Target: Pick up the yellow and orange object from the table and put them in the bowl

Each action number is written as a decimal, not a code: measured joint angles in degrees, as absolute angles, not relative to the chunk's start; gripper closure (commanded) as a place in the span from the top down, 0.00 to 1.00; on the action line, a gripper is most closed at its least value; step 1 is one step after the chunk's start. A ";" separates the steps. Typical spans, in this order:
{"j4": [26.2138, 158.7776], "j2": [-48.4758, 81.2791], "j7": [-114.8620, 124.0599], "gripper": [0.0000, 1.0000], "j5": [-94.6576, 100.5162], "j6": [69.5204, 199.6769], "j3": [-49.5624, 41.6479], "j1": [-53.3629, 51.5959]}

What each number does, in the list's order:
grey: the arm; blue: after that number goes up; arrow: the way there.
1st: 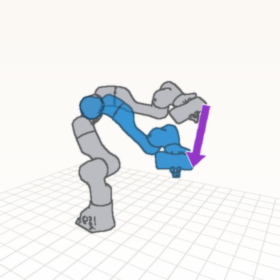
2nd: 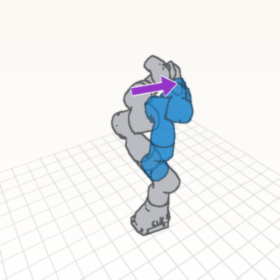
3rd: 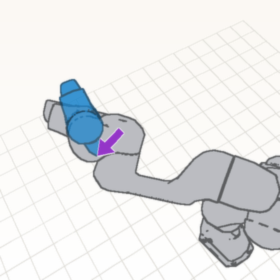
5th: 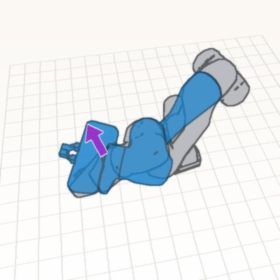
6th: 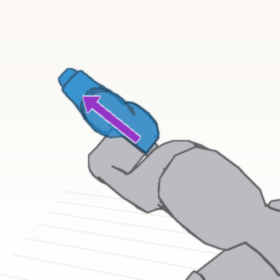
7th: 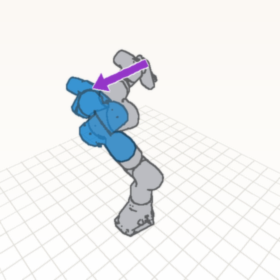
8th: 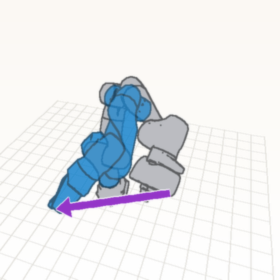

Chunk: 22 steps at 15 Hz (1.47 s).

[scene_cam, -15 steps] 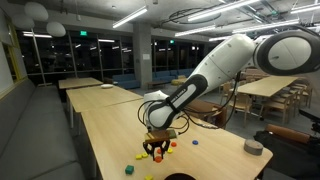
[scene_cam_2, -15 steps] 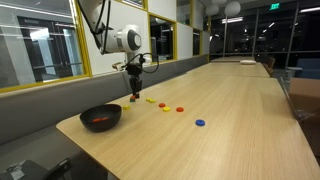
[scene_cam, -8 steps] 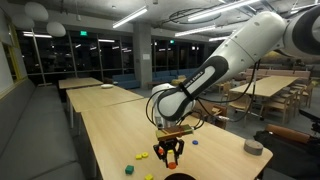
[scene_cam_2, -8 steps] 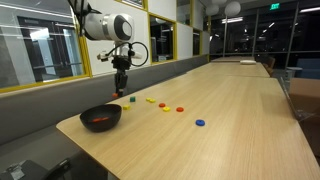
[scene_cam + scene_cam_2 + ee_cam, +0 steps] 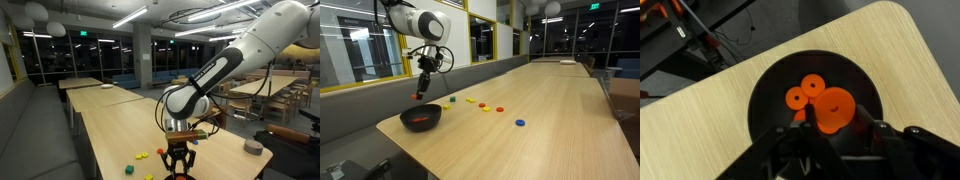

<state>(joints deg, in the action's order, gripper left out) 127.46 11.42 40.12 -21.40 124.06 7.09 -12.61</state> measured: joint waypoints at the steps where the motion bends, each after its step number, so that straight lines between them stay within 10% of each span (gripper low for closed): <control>1: 128.15 11.44 40.02 0.25 -22.45 124.66 7.10 -12.60; 5: 130.39 12.09 41.02 0.26 -22.97 130.15 7.06 -12.58; 6: 130.72 12.41 41.64 0.67 -22.64 131.64 7.04 -12.58; 11: 131.13 14.80 47.67 0.97 -17.23 137.14 6.36 -12.63; 22: 129.77 15.56 59.32 1.00 -5.97 141.40 2.86 -12.70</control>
<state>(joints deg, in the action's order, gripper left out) 129.77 15.56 59.32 -5.97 141.40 2.86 -12.70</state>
